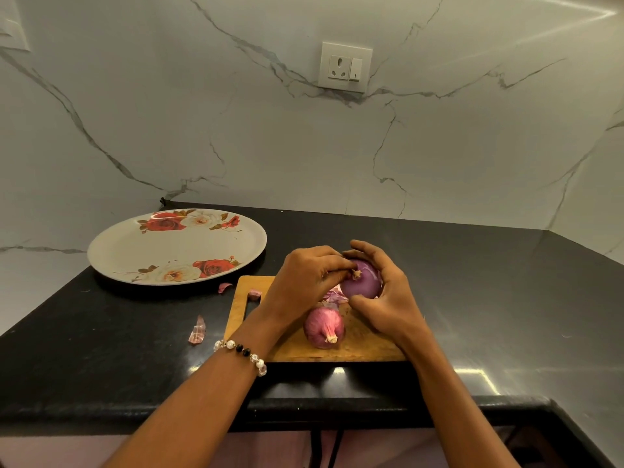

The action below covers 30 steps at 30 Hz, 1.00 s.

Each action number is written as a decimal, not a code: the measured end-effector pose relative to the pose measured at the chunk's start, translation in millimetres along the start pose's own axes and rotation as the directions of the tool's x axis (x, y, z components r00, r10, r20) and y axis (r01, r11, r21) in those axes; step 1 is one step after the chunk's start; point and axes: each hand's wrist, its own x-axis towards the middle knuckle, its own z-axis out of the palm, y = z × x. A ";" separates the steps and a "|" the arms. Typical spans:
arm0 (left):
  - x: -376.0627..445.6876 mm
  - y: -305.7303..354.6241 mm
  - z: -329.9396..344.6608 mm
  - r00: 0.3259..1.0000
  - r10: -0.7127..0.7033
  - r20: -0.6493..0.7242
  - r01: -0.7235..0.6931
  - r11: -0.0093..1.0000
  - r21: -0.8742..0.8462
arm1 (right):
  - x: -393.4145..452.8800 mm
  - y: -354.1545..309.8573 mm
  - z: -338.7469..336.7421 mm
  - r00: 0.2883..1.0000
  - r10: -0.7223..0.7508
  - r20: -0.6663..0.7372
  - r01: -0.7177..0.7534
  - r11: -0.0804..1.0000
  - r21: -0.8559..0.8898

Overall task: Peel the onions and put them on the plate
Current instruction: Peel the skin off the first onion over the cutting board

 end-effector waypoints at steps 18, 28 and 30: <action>5.1 6.2 3.6 0.950 -0.268 -0.160 0.244 0.957 -0.157 | 1.5 -0.2 5.7 0.991 -0.096 -0.088 0.092 0.994 -0.051; 6.4 5.4 1.0 0.899 -0.428 -0.093 0.396 0.885 -0.247 | 1.6 -0.3 4.3 0.988 -0.092 -0.124 0.093 0.996 -0.002; 6.6 5.3 1.2 0.885 -0.458 -0.085 0.422 0.865 -0.270 | 1.3 0.4 3.5 0.988 -0.083 -0.131 0.086 0.996 0.017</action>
